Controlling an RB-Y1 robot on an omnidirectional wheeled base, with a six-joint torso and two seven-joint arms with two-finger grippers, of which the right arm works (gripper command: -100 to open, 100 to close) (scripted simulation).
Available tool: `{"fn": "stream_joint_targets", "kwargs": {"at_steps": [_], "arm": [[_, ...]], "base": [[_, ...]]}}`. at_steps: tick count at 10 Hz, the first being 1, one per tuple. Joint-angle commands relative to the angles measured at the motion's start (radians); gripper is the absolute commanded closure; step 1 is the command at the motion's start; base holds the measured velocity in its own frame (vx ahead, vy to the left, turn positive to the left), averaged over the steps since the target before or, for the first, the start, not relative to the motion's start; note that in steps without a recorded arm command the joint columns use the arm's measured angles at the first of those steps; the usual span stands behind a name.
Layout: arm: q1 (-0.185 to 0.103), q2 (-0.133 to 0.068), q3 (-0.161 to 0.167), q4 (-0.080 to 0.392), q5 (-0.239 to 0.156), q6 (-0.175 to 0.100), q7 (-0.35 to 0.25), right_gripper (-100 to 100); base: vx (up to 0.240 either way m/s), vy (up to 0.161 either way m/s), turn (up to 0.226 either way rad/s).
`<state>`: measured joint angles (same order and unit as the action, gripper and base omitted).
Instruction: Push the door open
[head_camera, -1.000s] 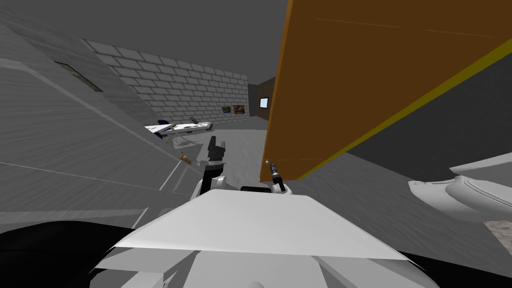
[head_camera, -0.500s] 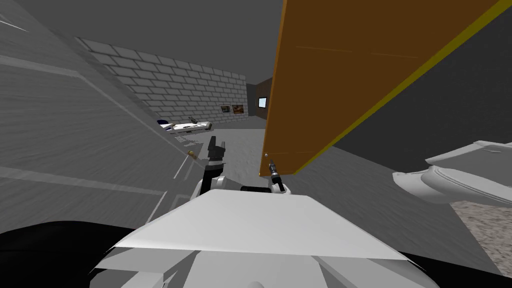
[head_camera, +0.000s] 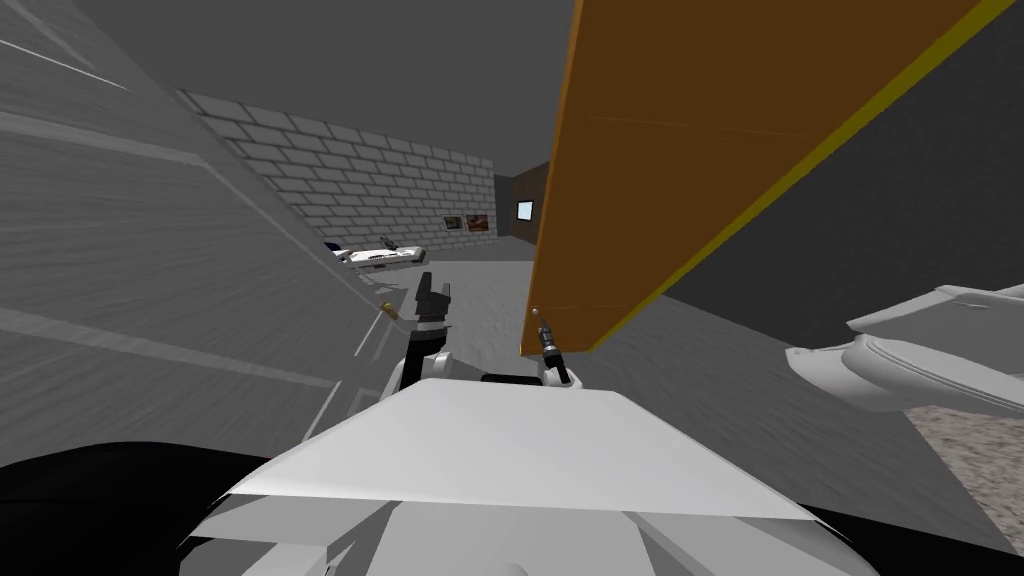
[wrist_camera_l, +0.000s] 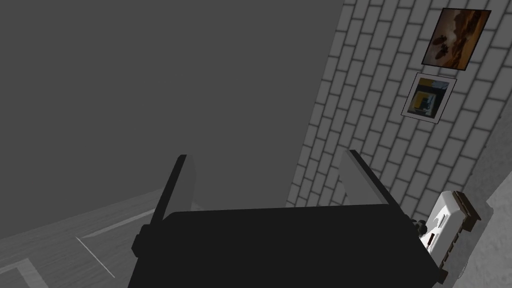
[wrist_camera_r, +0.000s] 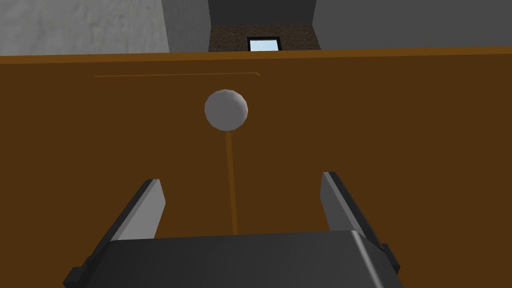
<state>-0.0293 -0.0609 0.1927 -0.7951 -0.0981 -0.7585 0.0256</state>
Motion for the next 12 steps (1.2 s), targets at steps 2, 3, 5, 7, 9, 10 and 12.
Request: {"fn": "stream_joint_targets", "kwargs": {"at_steps": [2, 3, 5, 7, 9, 10, 12], "arm": [[0.001, -0.002, -0.004, 0.001, -0.002, -0.008, 0.002, -100], [0.002, 0.0, -0.006, 0.004, -0.003, -0.014, 0.004, -100], [0.002, 0.007, -0.009, 0.007, -0.005, -0.02, 0.006, -100], [0.002, 0.004, -0.008, 0.007, -0.004, -0.018, 0.005, 100], [0.002, 0.004, -0.008, 0.007, -0.004, -0.018, 0.005, 100], [0.002, 0.004, -0.008, 0.007, -0.004, -0.018, 0.005, 100], [0.002, 0.004, -0.008, 0.007, -0.004, -0.018, 0.005, 100]], "base": [[0.242, 0.03, 0.027], [0.203, 0.03, 0.028], [0.2, 0.027, 0.025], [0.032, 0.007, -0.001], [-0.026, -0.006, 0.007], [-0.012, -0.002, -0.002], [-0.003, 0.0, -0.001]]}}
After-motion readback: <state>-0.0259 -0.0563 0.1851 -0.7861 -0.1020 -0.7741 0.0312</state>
